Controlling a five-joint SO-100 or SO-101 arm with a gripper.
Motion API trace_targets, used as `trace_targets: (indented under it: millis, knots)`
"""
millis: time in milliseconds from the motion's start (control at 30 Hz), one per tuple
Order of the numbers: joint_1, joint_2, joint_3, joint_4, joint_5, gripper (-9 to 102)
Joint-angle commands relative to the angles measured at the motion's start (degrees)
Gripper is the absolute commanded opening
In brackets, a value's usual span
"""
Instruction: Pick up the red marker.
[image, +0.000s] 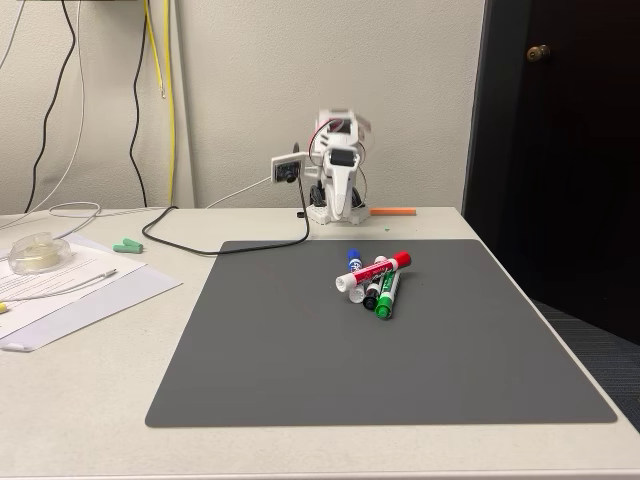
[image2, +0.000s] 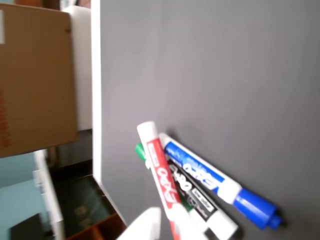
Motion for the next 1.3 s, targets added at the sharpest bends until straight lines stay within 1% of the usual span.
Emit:
trace_targets:
  millis: [0, 67, 133, 233, 300, 433, 533, 667, 800, 867, 1267]
  knots:
    - [0.26, -14.50, -17.58, 1.32, -4.13, 3]
    - [-0.53, -20.92, -24.52, 1.23, -6.50, 3]
    - [-1.49, -25.93, -29.36, -0.79, -6.77, 1]
    - [-3.60, -31.46, -33.84, -4.66, -7.29, 0]
    - [-5.01, -34.45, -36.12, -5.71, -10.55, 0]
    - [-7.47, -38.23, -38.58, -1.76, -25.05, 0]
    - [-8.35, -42.98, -42.19, 4.13, -33.13, 0]
    - [-9.32, -50.89, -51.42, 15.73, -40.69, 0]
    - [-10.20, -59.59, -62.93, 28.04, -43.59, 0]
    - [-10.72, -60.47, -63.72, 29.36, -43.86, 0]
    - [-12.13, -66.09, -66.45, 30.76, -45.09, 4]
